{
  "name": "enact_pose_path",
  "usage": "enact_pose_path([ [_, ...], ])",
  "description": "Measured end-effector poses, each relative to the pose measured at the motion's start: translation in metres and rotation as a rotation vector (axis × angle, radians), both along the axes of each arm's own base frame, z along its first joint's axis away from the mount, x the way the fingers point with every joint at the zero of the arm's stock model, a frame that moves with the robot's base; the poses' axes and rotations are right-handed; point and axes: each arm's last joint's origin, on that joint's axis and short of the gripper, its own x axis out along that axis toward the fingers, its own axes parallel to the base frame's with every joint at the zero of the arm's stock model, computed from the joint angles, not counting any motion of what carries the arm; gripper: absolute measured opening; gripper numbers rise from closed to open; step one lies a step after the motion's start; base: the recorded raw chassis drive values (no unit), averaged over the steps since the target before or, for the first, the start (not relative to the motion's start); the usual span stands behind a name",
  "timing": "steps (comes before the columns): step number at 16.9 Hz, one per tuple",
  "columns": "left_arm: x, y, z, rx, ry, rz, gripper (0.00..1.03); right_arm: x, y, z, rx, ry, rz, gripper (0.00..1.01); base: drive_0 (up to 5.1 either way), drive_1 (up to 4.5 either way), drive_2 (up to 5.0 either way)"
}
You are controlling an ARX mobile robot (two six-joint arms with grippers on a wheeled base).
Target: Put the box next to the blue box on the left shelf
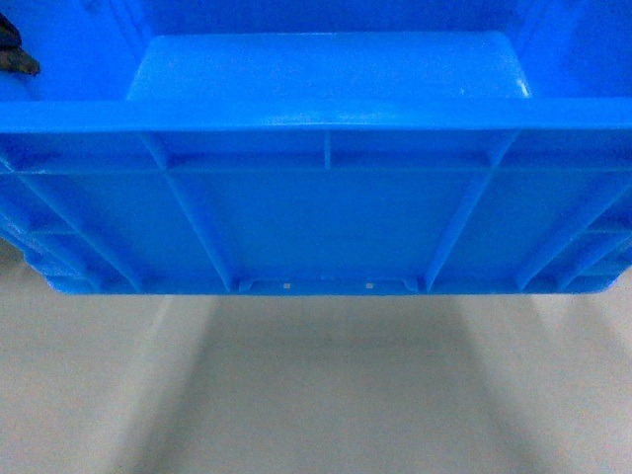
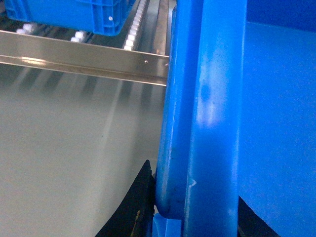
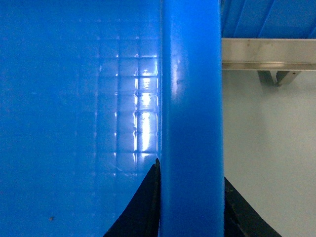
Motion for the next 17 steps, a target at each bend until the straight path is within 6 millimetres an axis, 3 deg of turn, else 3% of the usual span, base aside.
enact_pose_path([
  [17,0.0001,-0.0001,0.0003,0.0,-0.004,0.0,0.2,-0.0001,0.0,0.0001,0.0,-0.001,0.0,0.21,0.0,0.0,0.0],
])
